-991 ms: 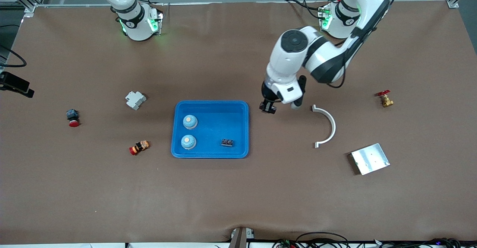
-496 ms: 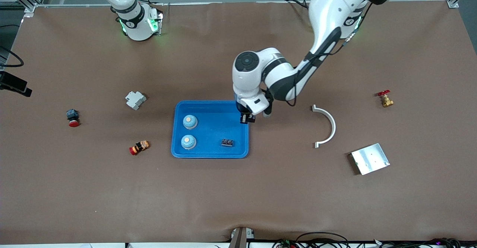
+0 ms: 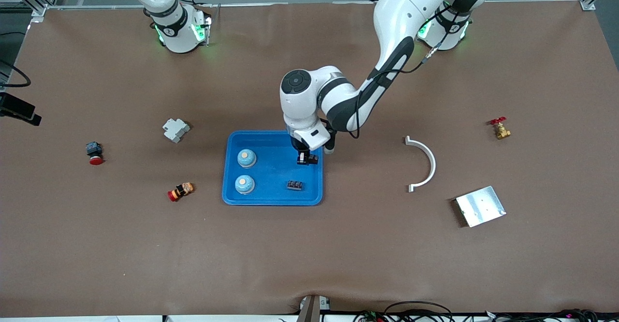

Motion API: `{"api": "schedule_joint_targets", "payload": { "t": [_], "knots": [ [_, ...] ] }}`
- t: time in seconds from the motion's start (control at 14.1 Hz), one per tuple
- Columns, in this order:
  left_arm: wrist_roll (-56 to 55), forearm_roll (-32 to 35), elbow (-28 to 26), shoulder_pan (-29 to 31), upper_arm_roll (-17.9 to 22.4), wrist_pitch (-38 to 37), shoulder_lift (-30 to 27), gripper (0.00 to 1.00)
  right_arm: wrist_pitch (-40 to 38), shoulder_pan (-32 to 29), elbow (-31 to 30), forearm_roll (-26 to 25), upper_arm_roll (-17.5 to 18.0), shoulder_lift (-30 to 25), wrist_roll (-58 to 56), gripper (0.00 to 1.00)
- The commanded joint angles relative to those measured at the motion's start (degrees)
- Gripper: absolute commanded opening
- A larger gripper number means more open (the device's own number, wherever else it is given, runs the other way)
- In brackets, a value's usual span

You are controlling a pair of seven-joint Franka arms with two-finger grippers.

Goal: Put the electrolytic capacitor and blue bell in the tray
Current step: 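Carry the capacitor over the tray and lower it with the left gripper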

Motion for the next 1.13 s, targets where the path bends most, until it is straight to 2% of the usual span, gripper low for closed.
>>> {"api": "schedule_joint_targets", "payload": {
  "t": [0.0, 0.28, 0.5, 1.06],
  "knots": [
    [-1.22, -0.85, 4.47, -3.15, 2.75, -1.34, 2.29, 0.0, -0.34, -0.74, 0.1, -0.37, 0.61, -0.4, 0.65, 1.0],
    [-2.36, -0.85, 7.21, -6.22, 4.43, -0.56, 5.8, 0.0, -0.34, -0.66, 0.19, -0.37, 0.7, -0.4, 0.65, 1.0],
    [-3.5, -0.94, 7.38, -8.95, 7.33, 1.38, 6.42, 0.0, -0.25, -0.74, 0.19, -0.37, 0.61, -0.4, 0.65, 1.0],
    [-3.51, -0.94, 7.21, -9.22, 7.42, 1.38, 8.01, 0.0, -0.25, -0.83, 0.19, -0.37, 0.61, -0.4, 0.65, 1.0]
  ]
}}
